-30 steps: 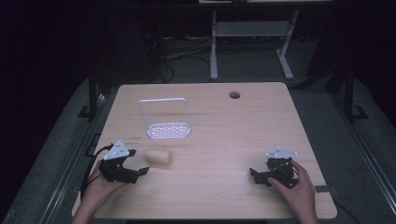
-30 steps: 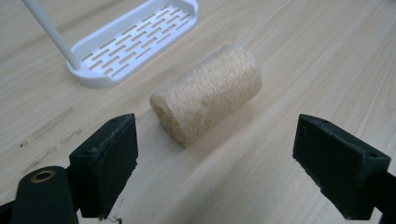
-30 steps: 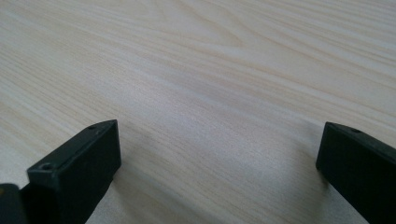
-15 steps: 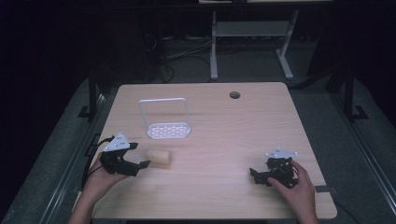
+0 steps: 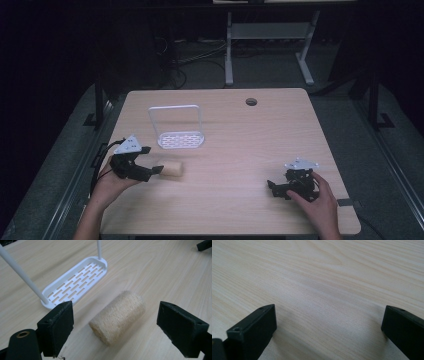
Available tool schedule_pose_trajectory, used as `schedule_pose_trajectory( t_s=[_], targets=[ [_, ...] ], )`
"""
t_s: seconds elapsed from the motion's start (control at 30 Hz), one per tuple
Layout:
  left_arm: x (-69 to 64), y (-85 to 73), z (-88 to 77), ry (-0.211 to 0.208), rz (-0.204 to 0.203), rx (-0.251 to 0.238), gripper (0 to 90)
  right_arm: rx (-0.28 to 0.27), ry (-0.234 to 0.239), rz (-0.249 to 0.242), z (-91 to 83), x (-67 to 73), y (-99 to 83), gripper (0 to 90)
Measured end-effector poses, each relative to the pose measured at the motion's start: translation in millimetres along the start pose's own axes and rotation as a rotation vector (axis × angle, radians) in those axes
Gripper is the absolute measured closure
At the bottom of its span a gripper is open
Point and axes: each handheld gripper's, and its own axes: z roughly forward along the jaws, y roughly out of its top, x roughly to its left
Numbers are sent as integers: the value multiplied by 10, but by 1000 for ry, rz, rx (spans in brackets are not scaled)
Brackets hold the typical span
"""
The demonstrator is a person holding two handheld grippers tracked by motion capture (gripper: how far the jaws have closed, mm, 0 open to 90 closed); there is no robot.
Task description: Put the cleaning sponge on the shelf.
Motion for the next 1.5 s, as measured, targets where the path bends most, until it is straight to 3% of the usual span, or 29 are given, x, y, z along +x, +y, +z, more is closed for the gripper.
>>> schedule_pose_trajectory(
  t_s=[0.27, 0.67, 0.8, 1.03, 1.2, 1.4, 1.5],
  targets=[
    [67, 85, 72, -33, 18, 0, 136, 0, 0, 0, 0, 0, 0, 0],
    [151, 70, 216, -76, 60, 32, 136, 0, 0, 0, 0, 0, 0, 0],
    [159, 65, 264, -128, 91, 42, 136, 0, 0, 1, 0, 0, 0, 0],
    [176, 50, 330, -166, 117, 51, 137, 0, 0, 1, 0, 0, 0, 0],
    [189, 94, 400, -185, 175, 105, 138, 0, 0, 0, 0, 0, 0, 0],
    [247, 84, 459, -231, 157, 104, 138, 0, 0, 0, 0, 0, 0, 0],
    [266, 54, 509, -250, 157, 126, 138, 0, 0, 0, 0, 0, 0, 0]
  ],
)
